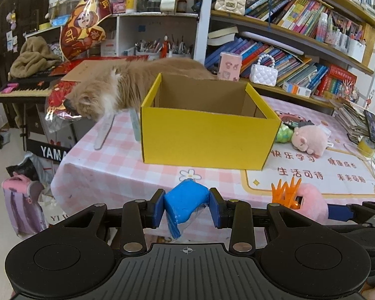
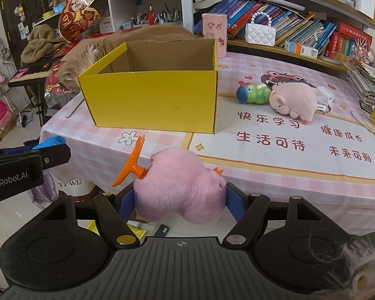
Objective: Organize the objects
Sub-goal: 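Carry the blue block and pink plush over the yellow box with both grippers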
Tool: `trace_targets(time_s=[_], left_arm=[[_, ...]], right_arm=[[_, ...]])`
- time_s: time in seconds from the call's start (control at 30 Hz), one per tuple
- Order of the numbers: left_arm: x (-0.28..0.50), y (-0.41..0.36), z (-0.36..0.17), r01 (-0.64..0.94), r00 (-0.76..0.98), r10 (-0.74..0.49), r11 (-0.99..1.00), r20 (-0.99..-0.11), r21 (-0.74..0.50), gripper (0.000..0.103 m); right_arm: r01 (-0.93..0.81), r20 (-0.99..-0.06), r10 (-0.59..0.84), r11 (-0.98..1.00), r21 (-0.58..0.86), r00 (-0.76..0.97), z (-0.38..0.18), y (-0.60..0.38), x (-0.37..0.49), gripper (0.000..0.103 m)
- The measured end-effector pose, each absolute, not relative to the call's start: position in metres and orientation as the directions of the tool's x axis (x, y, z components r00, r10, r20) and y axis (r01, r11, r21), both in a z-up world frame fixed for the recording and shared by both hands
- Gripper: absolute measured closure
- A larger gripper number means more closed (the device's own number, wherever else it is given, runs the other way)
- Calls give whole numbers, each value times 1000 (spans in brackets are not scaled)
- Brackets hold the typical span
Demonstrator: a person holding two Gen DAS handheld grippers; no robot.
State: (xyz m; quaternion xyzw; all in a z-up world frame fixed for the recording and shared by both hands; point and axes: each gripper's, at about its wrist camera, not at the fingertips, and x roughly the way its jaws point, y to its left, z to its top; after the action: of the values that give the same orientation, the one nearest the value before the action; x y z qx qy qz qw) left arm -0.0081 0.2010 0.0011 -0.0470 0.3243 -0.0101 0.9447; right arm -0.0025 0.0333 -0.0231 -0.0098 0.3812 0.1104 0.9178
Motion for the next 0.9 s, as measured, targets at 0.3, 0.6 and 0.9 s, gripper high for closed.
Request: trace_targets(time_s=[0.3, 0.6, 0.9], left_arm=[[15, 211, 3, -41, 787, -34, 993, -616, -107, 68], [44, 216, 25, -56, 835, -11, 993, -550, -104, 68], [94, 218, 53, -85, 885, 23, 990, -465, -113, 68]], right_arm=[[-235, -715, 216, 969, 74, 665, -23, 42, 18, 33], [-261, -679, 248, 962, 86, 691, -8, 47, 54, 33], [-290, -524, 261, 957, 27, 811, 27, 54, 115, 33]])
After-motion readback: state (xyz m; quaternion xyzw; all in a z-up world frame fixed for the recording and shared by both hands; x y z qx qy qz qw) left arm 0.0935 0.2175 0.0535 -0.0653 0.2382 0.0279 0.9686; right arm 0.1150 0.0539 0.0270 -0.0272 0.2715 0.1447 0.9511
